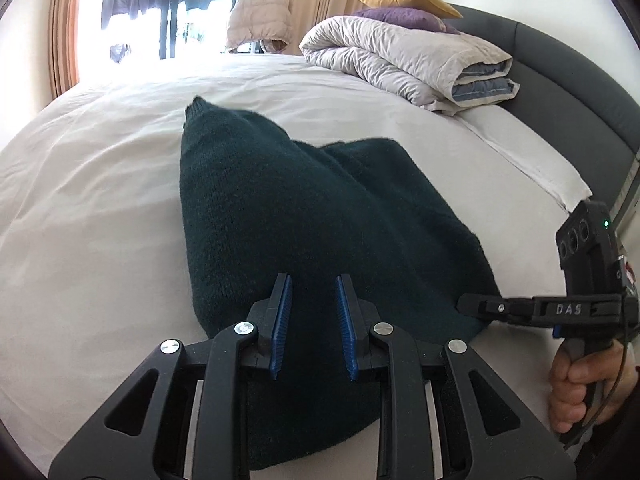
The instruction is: Fold small clothes
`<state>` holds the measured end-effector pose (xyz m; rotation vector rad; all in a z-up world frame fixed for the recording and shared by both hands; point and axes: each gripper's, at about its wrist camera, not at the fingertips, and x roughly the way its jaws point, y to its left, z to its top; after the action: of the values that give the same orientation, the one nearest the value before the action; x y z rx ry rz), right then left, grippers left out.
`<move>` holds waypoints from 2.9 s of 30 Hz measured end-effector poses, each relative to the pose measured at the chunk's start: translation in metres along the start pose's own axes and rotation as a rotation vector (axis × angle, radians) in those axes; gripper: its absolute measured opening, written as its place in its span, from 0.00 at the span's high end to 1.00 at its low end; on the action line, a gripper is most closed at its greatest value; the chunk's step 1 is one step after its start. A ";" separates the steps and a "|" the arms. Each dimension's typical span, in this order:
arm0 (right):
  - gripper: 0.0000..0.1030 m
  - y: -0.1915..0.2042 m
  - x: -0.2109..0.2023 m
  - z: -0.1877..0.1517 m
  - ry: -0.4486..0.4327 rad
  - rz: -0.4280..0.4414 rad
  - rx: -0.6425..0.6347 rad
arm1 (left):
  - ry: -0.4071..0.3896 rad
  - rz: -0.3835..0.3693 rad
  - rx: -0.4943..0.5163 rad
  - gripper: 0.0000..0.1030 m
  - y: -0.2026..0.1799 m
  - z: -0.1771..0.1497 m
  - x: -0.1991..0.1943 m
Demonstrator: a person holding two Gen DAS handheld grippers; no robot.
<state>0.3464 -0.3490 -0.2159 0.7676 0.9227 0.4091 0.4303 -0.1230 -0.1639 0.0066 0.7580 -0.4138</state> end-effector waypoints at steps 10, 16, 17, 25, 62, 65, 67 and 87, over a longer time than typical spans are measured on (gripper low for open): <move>1.00 -0.003 0.002 -0.007 -0.021 0.032 0.013 | 0.046 0.159 0.114 0.78 0.022 0.039 0.057; 0.99 0.007 -0.009 0.008 0.014 0.028 0.026 | -0.012 0.123 0.092 0.78 0.030 0.030 0.056; 0.92 0.015 -0.013 0.016 -0.002 0.034 0.022 | -0.021 0.118 0.088 0.79 0.031 0.029 0.055; 0.69 0.083 0.044 0.093 0.049 0.087 -0.125 | -0.072 0.171 0.104 0.78 0.019 0.020 0.037; 0.31 0.003 -0.044 0.047 -0.101 0.090 0.037 | 0.001 0.092 -0.166 0.32 0.050 -0.008 -0.036; 0.31 0.002 -0.011 0.070 -0.027 0.082 0.069 | -0.017 0.075 -0.221 0.08 0.063 0.011 -0.034; 0.31 -0.005 0.013 0.078 0.034 0.030 0.100 | 0.074 0.061 -0.172 0.08 0.059 0.024 -0.010; 0.72 0.033 0.056 0.086 0.067 -0.133 -0.080 | 0.260 0.067 -0.078 0.51 0.026 0.025 0.049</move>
<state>0.4490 -0.3274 -0.1906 0.6189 1.0078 0.3541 0.4886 -0.1209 -0.1819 0.0124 1.0269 -0.3222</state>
